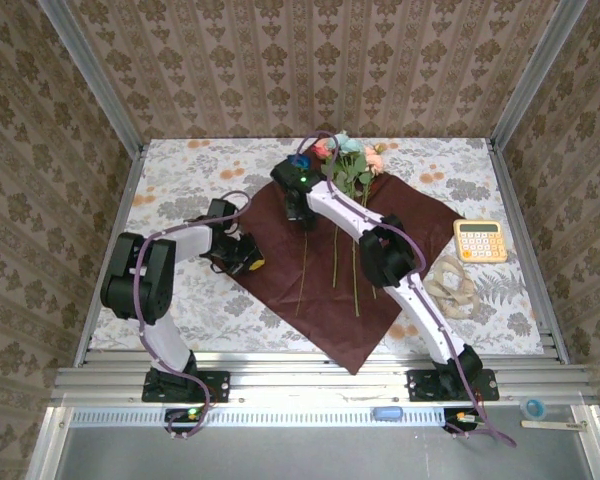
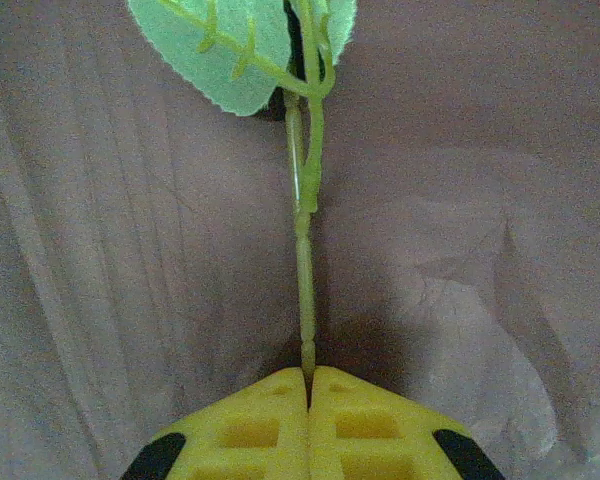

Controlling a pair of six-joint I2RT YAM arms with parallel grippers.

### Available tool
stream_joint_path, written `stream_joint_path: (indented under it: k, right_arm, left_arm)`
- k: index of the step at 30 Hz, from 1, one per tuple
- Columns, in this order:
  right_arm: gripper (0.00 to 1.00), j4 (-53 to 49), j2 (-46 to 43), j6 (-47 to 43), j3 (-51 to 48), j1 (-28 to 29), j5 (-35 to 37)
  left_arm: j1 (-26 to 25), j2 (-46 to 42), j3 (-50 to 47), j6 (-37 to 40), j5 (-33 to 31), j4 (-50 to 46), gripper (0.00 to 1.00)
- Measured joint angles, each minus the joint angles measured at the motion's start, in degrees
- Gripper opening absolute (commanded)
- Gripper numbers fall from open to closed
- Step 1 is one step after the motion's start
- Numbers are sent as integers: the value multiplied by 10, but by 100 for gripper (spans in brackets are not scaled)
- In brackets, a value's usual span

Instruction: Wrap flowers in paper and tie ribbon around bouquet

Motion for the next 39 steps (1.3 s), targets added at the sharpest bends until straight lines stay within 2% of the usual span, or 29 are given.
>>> stream_joint_path:
  k: [12,19,27,33,39]
  right_arm:
    - [0,6,-7,-63,-2,-24,3]
    - [0,63,-100,-120,-79,-45,-8]
    - [0,116,-212,-129,-129,-52,-21]
    - [0,131,-218,-130,-168,-101,-29]
    - [0,113,-172,-134,-170,-142,-30]
  left_arm:
    - [10,5,-5,-16,18,11,1]
    - [13,5,-10,-22,25,21,1]
    - [16,5,-11,-26,28,22,1]
    - [19,5,-13,-30,32,24,1]
    - [34,5,-14,-30,31,28,1]
